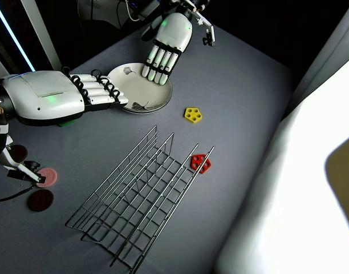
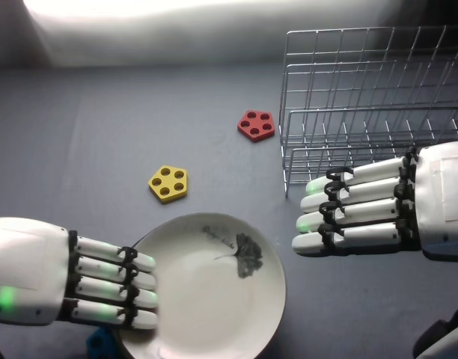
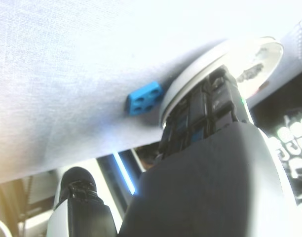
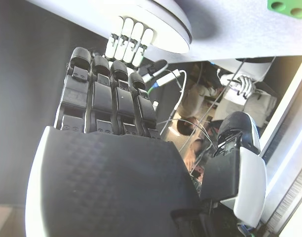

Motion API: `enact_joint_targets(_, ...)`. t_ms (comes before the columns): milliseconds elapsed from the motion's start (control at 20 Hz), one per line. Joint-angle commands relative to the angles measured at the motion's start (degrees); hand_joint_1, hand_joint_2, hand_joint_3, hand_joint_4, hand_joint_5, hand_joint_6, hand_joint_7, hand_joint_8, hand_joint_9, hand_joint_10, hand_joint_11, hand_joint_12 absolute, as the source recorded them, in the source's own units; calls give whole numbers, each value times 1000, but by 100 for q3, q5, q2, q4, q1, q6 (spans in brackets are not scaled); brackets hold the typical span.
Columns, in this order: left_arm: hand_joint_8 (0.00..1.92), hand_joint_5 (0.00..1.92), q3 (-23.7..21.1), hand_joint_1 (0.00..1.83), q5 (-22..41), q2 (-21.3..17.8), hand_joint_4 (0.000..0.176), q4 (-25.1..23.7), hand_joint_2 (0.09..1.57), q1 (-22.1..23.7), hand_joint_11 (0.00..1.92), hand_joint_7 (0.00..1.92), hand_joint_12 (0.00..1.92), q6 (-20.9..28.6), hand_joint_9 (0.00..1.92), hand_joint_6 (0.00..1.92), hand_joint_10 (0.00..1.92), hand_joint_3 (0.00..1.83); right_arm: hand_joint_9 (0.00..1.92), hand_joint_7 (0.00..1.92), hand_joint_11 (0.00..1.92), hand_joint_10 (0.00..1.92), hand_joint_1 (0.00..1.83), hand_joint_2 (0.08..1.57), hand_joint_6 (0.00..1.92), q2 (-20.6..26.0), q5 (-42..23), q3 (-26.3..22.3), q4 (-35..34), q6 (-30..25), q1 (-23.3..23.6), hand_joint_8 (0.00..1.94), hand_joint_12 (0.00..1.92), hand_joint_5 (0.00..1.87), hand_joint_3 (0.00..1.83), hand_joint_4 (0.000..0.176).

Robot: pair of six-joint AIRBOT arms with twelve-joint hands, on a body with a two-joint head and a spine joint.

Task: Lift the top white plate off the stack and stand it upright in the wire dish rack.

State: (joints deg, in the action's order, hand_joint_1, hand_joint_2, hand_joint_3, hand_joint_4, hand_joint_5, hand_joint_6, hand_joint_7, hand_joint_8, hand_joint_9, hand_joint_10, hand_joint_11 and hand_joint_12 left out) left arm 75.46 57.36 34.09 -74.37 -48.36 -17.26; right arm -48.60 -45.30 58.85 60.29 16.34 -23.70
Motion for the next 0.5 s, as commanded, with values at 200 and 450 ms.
enact_joint_targets(200, 2, 75, 15, 127, -226, 361, 0, 666, 895, -229, 79, 95, 40, -3, 74, 2, 4, 1, 121, 120, 133, 1, 113, 927, 2, -17, -488, 94, -305, -89, 77, 1, 4, 76, 0, 0)
enact_joint_targets(450, 6, 81, -22, 173, -488, 659, 0, 1014, 891, -219, 95, 108, 45, -23, 96, 3, 10, 0, 145, 133, 160, 2, 114, 926, 1, -53, -506, 108, -280, -145, 90, 2, 20, 85, 0, 0)
